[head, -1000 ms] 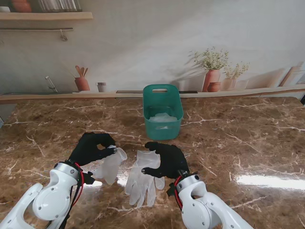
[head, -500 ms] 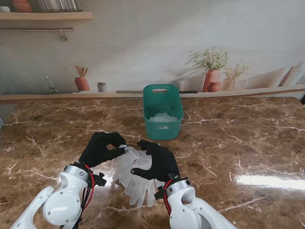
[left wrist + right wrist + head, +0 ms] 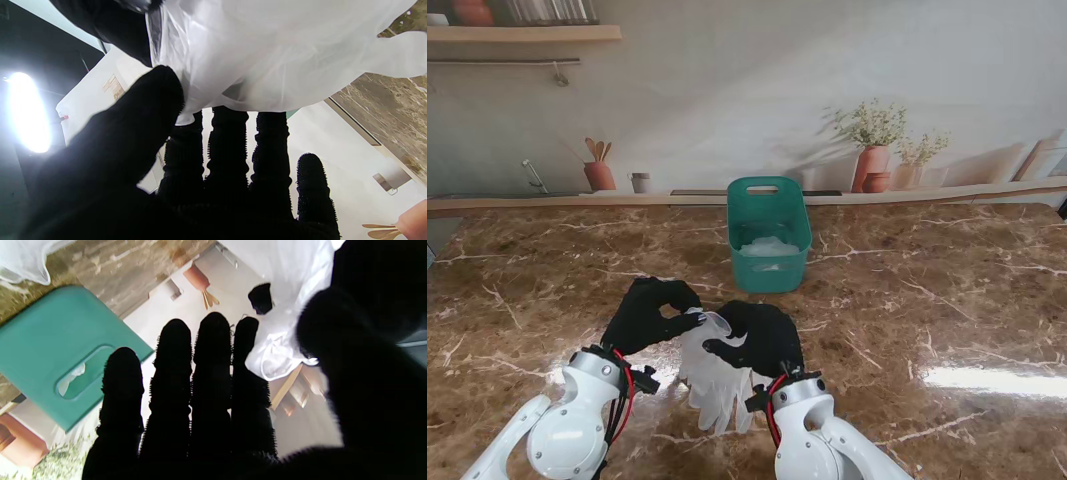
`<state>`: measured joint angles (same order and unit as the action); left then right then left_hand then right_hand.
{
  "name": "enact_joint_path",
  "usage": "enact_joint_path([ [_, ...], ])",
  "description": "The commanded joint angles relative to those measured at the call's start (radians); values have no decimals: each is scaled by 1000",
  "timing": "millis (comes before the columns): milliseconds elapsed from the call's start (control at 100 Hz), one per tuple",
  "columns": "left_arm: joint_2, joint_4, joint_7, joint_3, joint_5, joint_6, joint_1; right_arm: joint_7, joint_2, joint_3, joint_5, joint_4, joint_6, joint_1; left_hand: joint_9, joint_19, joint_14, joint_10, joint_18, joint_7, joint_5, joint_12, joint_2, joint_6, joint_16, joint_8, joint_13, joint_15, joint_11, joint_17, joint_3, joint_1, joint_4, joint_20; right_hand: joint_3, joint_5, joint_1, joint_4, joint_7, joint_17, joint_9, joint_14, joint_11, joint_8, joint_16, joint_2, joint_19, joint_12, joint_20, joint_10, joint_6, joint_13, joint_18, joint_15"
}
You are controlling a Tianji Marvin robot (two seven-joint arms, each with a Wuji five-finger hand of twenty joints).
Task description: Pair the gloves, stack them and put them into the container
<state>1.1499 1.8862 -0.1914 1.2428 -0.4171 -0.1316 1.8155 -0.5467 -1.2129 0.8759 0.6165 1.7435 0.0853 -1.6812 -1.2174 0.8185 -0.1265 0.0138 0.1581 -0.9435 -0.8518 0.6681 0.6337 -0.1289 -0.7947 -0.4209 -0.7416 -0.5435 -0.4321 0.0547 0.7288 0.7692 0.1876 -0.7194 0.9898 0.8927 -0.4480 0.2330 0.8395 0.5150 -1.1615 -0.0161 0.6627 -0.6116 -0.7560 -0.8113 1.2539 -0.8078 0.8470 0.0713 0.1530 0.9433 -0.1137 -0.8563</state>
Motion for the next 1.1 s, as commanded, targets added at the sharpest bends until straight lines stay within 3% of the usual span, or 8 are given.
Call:
enact_joint_path([
  [0,9,-4,-10,-6,5,-1,13,-1,-18,-7,-3,-15,-3,-3,-63,9,-17,-4,-28,-12,-28,-9,20,-31,-13,20,-19,-41,-5,16,-37,39,12,-8,48,35,-48,40,101,25,-75,-36,-15,102,2,29,57,-11,28,32,58,48,6,-28],
  [110,11,-3,-16,-4,15,-2,20,-19,-22,-5,-10,-19,-32,-2,-56,9,-20,-9,-28,-16,-19,-15,12,-31,-12,26,-18,-41,-2,16,-42,39,12,-10,106,66,-41,28,136,16,-112,-38,-18,109,-8,63,80,-12,40,23,85,51,12,-52],
  [370,5,-13,26,17,64,-56,25,-28,-6,32,45,-2,-91,-11,83,-87,-37,-20,29,18,80,-5,4,-42,25,17,60,30,24,27,-89,13,17,11,238,92,9,-38,95,10,-79,-64,35,-185,-42,63,99,-130,62,37,179,18,45,-113],
  [480,-2,-22,61,39,88,-109,29,-29,4,58,79,21,-116,-24,264,-218,-32,-21,33,162,168,-167,-11,-19,57,-57,146,102,-9,29,-59,-72,17,4,245,103,5,-40,88,15,-84,-64,35,-198,-43,55,100,-134,62,33,184,23,45,-115],
  [530,-5,-24,73,52,92,-129,33,-32,8,70,95,32,-127,-30,366,-266,-20,-25,30,257,235,-193,-32,3,76,-64,200,140,31,33,35,-160,-43,-4,245,104,6,-40,86,17,-86,-63,34,-199,-43,54,100,-133,62,33,184,25,45,-115],
  [760,-26,-24,154,110,73,-186,46,-5,21,118,109,89,-168,-66,892,-573,39,-29,-52,753,509,-322,-4,33,237,254,597,365,179,53,3,-189,-53,-47,243,108,3,-37,82,23,-97,-53,28,-195,-42,54,99,-131,61,24,163,33,32,-112],
  [1020,-29,-38,156,80,53,-190,24,33,33,140,122,128,-202,-91,862,-624,32,-17,-53,785,504,-324,-16,134,234,280,564,355,139,37,-4,-202,-53,-23,247,118,0,-37,89,31,-114,-43,28,-182,-44,51,110,-130,64,17,149,47,15,-115],
  [1090,-29,-40,157,75,60,-207,18,53,38,149,123,138,-213,-101,754,-623,30,-15,-51,652,340,-313,-25,113,227,214,529,346,119,37,-11,-193,-49,-27,247,120,-2,-38,92,31,-117,-39,27,-177,-44,48,112,-129,65,15,145,49,10,-115],
])
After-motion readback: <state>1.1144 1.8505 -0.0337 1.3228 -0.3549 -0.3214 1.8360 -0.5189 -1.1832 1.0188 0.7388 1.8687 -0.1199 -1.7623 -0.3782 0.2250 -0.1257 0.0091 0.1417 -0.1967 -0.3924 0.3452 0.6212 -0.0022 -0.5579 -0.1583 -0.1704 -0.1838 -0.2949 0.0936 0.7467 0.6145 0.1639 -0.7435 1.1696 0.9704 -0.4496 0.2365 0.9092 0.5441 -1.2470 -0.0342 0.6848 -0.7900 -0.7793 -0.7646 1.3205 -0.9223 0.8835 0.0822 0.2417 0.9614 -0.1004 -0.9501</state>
